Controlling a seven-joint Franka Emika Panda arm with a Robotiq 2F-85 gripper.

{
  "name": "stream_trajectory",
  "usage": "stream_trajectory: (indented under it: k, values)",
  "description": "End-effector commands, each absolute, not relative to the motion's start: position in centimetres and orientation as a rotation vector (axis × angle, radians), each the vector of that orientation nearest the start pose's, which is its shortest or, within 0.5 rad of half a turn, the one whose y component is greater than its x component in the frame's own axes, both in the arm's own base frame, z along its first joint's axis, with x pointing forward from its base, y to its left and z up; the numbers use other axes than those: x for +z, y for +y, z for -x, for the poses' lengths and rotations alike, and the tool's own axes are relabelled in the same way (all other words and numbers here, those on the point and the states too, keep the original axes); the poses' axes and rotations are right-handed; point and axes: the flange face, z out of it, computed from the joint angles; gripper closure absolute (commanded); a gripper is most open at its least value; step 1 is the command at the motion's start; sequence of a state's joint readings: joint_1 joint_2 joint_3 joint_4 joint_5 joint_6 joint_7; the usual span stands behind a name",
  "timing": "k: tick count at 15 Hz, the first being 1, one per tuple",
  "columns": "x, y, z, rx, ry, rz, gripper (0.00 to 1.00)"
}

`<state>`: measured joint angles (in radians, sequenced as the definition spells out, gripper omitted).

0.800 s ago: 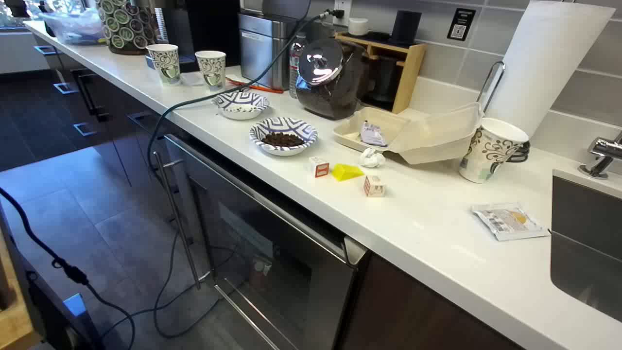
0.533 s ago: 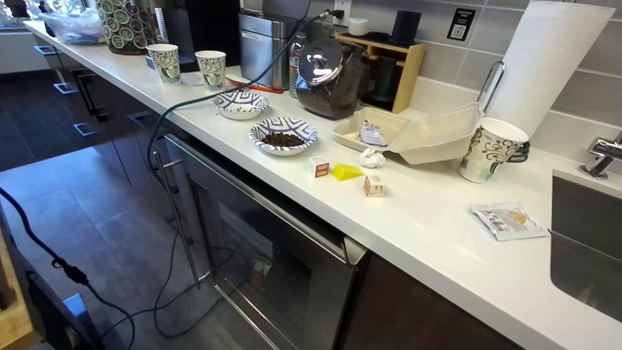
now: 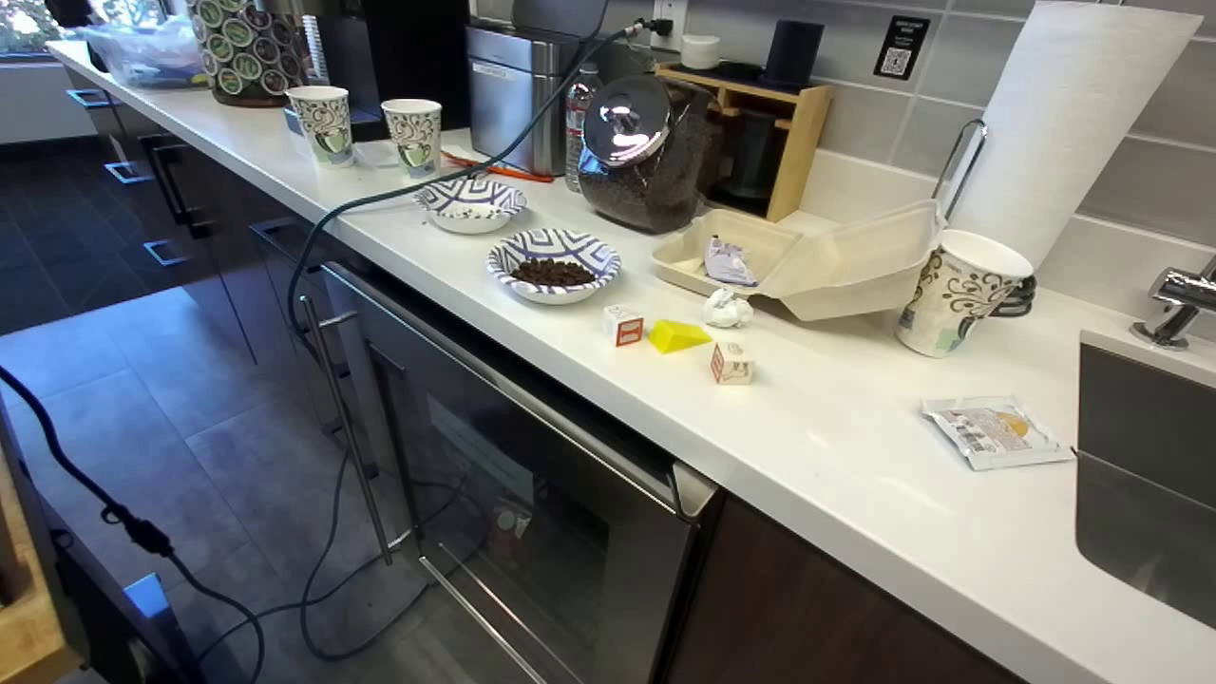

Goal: Remove the white object from the coffee machine

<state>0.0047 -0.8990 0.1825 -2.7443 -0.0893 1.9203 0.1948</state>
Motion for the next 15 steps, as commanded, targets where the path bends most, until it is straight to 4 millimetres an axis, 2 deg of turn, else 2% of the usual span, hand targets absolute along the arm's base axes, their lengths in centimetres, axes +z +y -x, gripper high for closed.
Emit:
stream_trajectory:
  k: [1, 3, 5, 7, 11, 12, 15]
  values:
    - [45.4, 12.2, -33.1, -0.291, -0.113, 3.247, 0.00]
    - [45.2, 16.4, -35.0, -0.343, -0.319, 3.200, 0.00]
    - [45.8, 19.9, -37.3, -0.371, -0.396, 3.145, 0.00]
    - [47.1, 23.0, -40.0, -0.407, -0.446, 3.113, 0.00]
    - [51.1, 27.9, -45.0, -0.393, -0.475, 2.985, 0.00]
    - [50.2, 25.6, -42.3, -0.458, -0.464, 3.040, 0.00]
    - [51.2, 27.6, -44.9, -0.450, -0.471, 2.995, 0.00]
